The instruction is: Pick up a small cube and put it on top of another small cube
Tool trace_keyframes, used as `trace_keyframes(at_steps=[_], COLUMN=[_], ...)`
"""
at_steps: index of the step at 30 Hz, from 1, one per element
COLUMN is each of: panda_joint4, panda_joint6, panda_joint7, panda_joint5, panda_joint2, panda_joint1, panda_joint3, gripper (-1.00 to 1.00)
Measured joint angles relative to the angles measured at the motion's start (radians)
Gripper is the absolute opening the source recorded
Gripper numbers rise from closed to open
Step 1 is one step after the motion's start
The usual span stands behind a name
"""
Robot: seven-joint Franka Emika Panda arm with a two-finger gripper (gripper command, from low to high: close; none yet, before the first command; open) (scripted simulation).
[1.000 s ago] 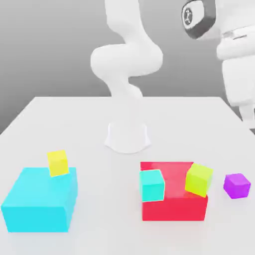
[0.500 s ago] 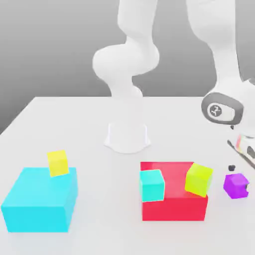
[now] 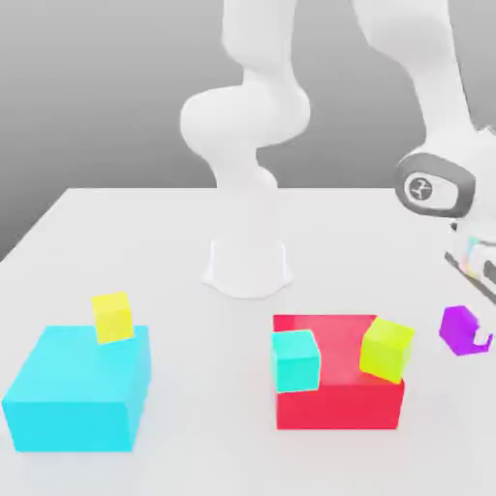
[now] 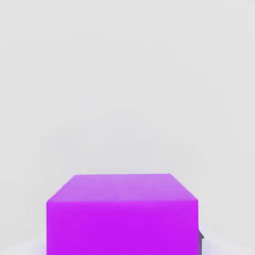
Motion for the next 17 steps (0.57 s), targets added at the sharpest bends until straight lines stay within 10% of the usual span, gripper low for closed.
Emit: trace_keyframes(at_steps=[9,13,14,17], panda_joint4=[-0.03,-0.065,-0.074,-0.074], panda_joint6=[-0.283,-0.17,-0.132,-0.132], panda_joint7=[0.153,0.174,0.177,0.177], panda_joint5=[0.042,0.036,0.033,0.033], panda_joint2=[-0.315,-0.236,-0.207,-0.207], panda_joint1=[-0.159,-0.179,-0.18,-0.18], panda_joint3=[-0.091,-0.095,-0.094,-0.094], gripper=[-1.0,-1.0,1.0,1.0])
